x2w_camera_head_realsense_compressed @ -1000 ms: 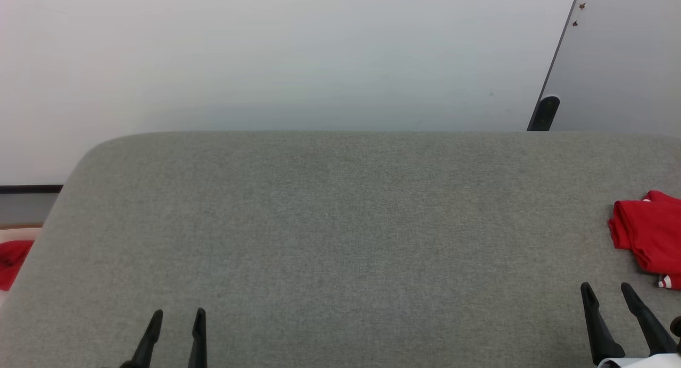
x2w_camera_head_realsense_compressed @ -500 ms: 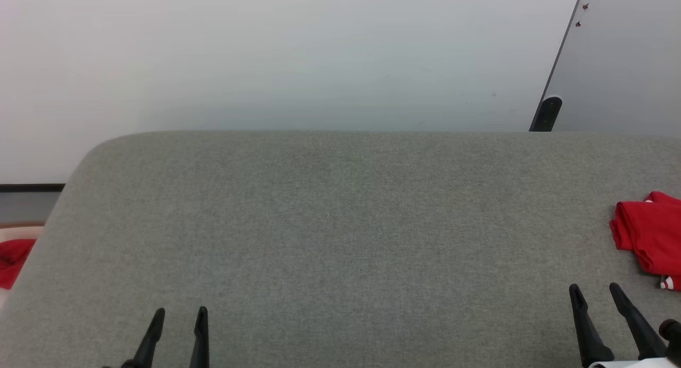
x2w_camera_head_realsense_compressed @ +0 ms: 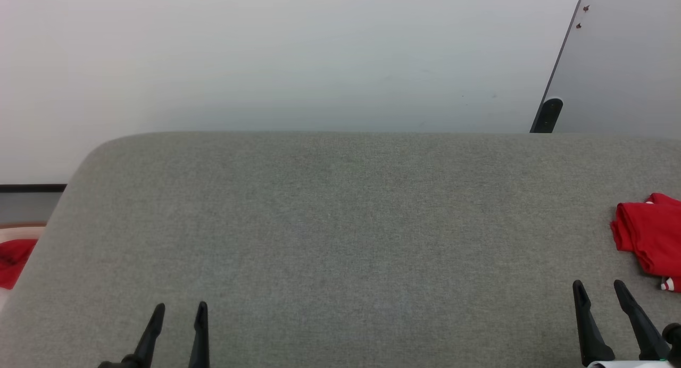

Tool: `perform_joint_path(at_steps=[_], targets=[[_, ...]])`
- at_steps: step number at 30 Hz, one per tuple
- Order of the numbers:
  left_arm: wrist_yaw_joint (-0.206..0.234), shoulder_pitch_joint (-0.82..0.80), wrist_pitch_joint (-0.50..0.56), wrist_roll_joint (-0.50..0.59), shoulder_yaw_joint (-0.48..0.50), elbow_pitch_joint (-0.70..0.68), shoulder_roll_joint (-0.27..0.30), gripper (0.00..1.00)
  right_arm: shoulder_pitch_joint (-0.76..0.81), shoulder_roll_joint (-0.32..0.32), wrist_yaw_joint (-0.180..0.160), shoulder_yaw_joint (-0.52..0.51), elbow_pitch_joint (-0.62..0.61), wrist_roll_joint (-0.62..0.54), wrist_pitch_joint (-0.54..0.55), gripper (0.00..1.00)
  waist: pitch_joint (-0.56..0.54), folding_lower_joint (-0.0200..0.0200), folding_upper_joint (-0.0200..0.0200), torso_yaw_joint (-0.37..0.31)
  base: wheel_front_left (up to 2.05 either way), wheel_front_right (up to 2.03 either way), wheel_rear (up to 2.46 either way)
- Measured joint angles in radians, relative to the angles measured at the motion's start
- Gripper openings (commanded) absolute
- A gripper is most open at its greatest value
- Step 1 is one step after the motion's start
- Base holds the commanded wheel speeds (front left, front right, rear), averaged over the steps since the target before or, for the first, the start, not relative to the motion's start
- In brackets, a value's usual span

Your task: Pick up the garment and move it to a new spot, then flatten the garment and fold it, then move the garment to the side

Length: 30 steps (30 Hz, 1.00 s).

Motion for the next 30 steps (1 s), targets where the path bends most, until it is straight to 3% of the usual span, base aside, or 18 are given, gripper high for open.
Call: perform_joint_path(at_steps=[9,10,16,30], targets=[[0.000,-0.009,0.000,0.001,0.001,0.007,0.003,1.00,0.000,0.002,0.000,0.012,0.007,-0.011,-0.009,1.00,0.001,0.0000,0.0000,-0.002,0.00,0.00,0.00],[0.000,-0.009,0.000,0.003,0.003,0.006,0.004,0.00,0.000,0.003,0.000,0.013,0.008,-0.012,-0.011,0.00,0.001,0.0000,0.0000,-0.002,0.00,0.00,0.00],[0.000,0.009,0.009,-0.014,-0.001,0.051,-0.013,0.00,0.007,0.016,0.000,0.020,0.055,0.003,-0.003,0.00,0.002,0.0000,0.0000,-0.004,0.00,0.00,0.00],[0.000,-0.030,0.076,-0.268,0.007,0.077,-0.019,0.00,-0.023,0.032,0.000,0.009,0.090,0.243,0.042,0.00,0.007,0.0000,0.0000,-0.011,0.00,0.00,0.00]])
